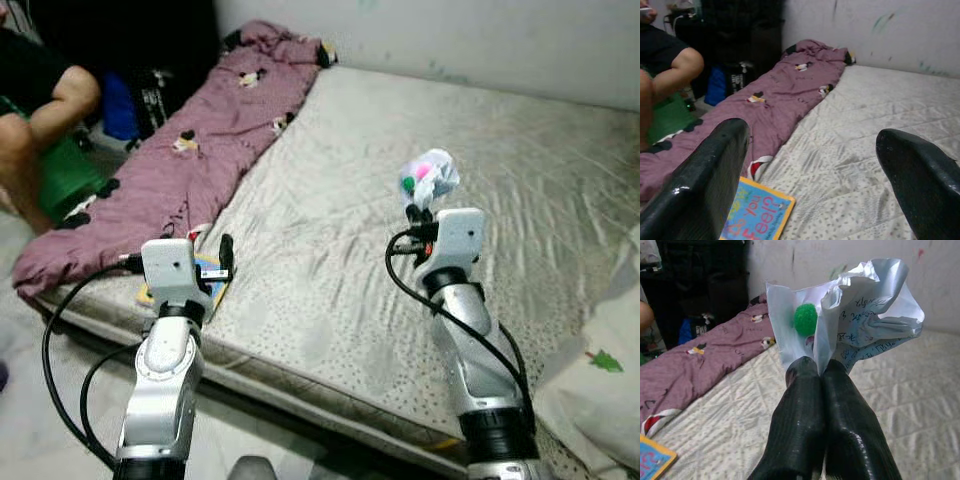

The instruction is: Clean up the room

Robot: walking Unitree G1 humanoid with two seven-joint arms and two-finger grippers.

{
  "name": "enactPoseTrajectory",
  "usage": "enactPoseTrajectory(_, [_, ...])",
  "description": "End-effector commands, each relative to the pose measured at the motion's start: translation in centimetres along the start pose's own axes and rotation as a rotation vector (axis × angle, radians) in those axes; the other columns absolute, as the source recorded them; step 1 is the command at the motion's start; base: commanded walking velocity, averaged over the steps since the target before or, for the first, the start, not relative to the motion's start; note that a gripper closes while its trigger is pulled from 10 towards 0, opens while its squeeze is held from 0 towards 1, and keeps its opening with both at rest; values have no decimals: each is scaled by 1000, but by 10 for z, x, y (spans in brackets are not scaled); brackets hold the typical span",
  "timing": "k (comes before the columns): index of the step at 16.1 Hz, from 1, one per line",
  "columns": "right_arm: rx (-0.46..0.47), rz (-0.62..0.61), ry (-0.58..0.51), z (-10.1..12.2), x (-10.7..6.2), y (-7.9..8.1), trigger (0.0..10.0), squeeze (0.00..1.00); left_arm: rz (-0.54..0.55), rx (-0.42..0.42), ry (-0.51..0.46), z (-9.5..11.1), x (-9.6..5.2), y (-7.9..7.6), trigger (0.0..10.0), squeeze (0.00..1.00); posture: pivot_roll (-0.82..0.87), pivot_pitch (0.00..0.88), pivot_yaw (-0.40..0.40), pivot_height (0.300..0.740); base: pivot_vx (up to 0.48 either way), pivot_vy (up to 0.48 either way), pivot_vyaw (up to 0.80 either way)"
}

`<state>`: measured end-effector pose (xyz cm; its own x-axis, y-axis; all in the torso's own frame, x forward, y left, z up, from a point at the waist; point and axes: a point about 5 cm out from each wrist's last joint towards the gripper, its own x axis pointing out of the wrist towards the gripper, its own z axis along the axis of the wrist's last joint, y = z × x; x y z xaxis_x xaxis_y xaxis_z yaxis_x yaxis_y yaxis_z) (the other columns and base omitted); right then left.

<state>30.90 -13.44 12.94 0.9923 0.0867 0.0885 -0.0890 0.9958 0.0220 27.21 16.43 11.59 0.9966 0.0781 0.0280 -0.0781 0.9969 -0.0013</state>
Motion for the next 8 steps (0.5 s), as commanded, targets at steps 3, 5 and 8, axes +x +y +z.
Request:
enactPoseTrajectory(3, [33,1,31,-3,6,5,10000,0,-9,-40,19,-3,1,-2,10000,0,-19,0,32,740,0,0,0])
enactPoseTrajectory(5, [40,9,35,-2,7,7,10000,0,-16,-47,18,-2,1,-3,10000,0,-20,0,26,740,0,0,-800])
enactPoseTrajectory(8, [65,7,75,-12,2,7,10000,0,-28,-46,21,-3,-1,-4,10000,0,-21,0,26,740,0,0,-800])
